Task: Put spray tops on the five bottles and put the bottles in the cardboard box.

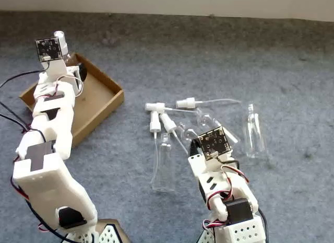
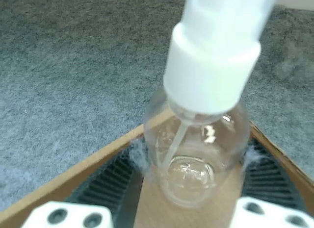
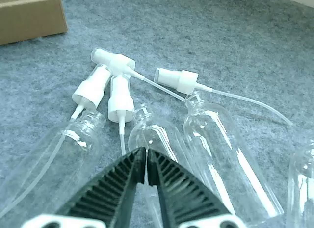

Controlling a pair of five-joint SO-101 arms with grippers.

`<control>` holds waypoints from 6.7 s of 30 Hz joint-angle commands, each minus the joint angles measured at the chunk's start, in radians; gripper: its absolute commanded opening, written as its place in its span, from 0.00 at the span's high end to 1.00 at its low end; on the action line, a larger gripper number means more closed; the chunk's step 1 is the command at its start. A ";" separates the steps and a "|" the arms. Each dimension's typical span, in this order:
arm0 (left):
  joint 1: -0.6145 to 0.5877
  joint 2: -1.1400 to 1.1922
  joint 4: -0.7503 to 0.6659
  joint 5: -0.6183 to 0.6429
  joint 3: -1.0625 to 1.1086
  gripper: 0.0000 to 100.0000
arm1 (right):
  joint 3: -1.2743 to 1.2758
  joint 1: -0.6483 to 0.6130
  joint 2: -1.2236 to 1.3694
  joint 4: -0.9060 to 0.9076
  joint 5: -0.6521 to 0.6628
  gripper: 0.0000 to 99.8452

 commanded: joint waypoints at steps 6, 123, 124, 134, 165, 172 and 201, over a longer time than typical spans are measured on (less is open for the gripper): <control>-0.001 -0.030 0.044 -0.005 -0.013 0.73 | 0.062 0.013 -0.010 -0.030 0.006 0.99; 0.814 -0.438 1.303 0.382 0.047 0.55 | 0.062 0.157 -0.010 -0.030 0.003 0.99; 0.814 -0.433 1.290 0.382 0.048 0.55 | 0.062 0.157 -0.010 -0.030 0.003 0.99; 0.814 -0.337 1.238 0.382 0.048 0.75 | 0.062 0.157 -0.010 -0.030 0.005 0.99; 0.822 -0.426 1.181 0.376 0.033 0.85 | 0.062 0.157 -0.010 -0.030 0.005 0.99; 0.812 -0.536 1.183 0.374 0.035 0.85 | 0.062 0.157 -0.010 -0.030 0.005 0.99; 0.759 -0.513 1.114 0.318 0.137 0.67 | 0.061 0.157 -0.010 -0.030 0.006 0.99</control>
